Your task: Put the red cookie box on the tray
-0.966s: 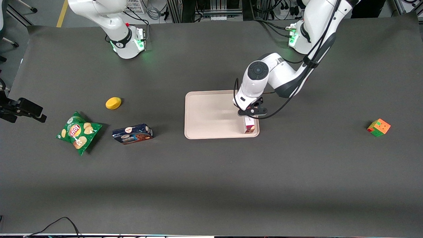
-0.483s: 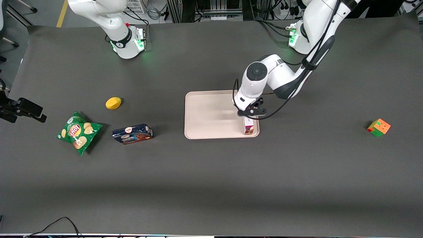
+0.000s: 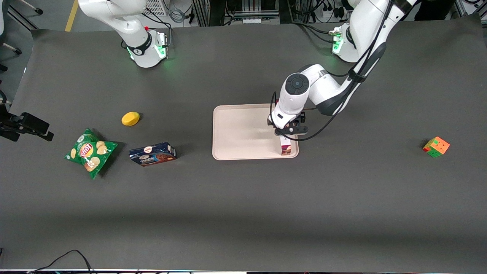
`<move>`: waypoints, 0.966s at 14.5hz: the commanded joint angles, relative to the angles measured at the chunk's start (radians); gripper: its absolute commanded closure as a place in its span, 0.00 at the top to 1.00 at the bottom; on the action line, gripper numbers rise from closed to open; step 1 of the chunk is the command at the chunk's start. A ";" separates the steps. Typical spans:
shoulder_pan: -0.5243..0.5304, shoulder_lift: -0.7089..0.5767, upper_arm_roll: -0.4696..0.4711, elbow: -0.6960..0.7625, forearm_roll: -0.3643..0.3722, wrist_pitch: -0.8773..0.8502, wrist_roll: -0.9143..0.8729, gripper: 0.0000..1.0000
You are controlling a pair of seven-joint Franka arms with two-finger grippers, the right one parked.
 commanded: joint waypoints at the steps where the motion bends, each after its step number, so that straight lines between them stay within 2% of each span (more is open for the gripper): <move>1: -0.002 0.001 0.001 0.005 0.027 0.005 -0.029 1.00; 6: 0.001 -0.061 -0.005 0.048 0.027 -0.044 -0.015 1.00; 9: 0.004 -0.175 -0.010 0.164 -0.003 -0.268 0.145 1.00; 10: 0.004 -0.205 -0.007 0.227 -0.047 -0.370 0.231 1.00; 12: 0.009 -0.233 0.004 0.400 -0.181 -0.601 0.359 1.00; 14: 0.007 -0.241 0.052 0.591 -0.244 -0.827 0.434 1.00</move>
